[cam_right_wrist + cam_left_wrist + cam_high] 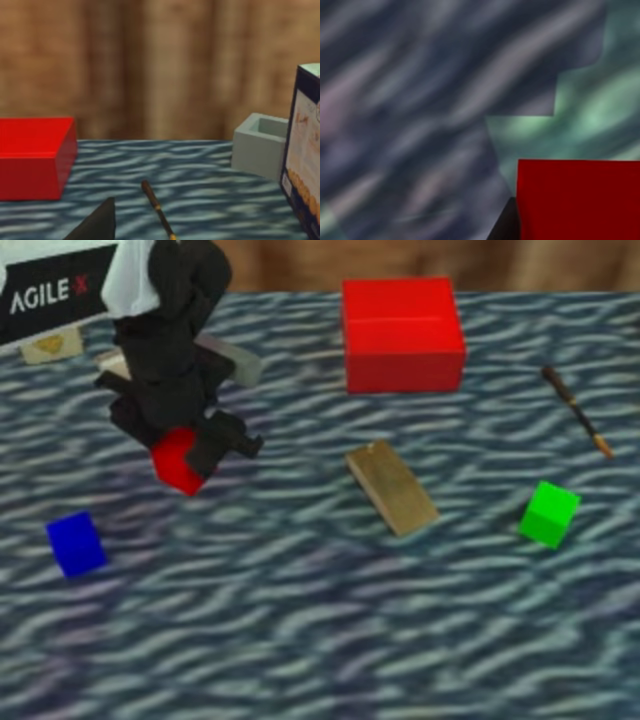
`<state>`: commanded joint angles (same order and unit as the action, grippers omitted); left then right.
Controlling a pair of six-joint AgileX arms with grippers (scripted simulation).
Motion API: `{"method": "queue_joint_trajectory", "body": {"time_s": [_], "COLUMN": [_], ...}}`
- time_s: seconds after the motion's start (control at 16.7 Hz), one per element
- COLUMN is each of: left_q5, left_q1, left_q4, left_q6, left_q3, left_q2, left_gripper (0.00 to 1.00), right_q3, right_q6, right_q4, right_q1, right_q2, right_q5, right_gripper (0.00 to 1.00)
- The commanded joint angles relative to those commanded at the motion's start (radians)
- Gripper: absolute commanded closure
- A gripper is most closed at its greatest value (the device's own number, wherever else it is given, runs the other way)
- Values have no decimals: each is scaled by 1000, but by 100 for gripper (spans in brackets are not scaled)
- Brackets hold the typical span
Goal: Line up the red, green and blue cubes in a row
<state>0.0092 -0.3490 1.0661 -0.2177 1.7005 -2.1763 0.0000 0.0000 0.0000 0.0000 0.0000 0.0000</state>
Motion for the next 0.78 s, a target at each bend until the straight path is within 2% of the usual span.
{"method": "queue_joint_trajectory", "body": {"time_s": [0.24,0.36,0.54,0.78], "left_q5": [-1,-3,-9,-17], "left_q1": [-12,-35,-89,-179], "left_q4": [-2,-3,-5,-7], "left_q6": [11,64,223,539], "left_q3": [-5,-17,-61,-148], "left_q2": [-1,11,49,116], "left_gripper": [100,100,100,100], "right_q3": [0,0,0,0], "right_q6": [0,0,0,0], "right_q4": [0,0,0,0], "right_q1": [0,0,0,0], "right_q2": [0,0,0,0], "right_q5": [0,0,0,0], "right_gripper": [0,0,0,0]}}
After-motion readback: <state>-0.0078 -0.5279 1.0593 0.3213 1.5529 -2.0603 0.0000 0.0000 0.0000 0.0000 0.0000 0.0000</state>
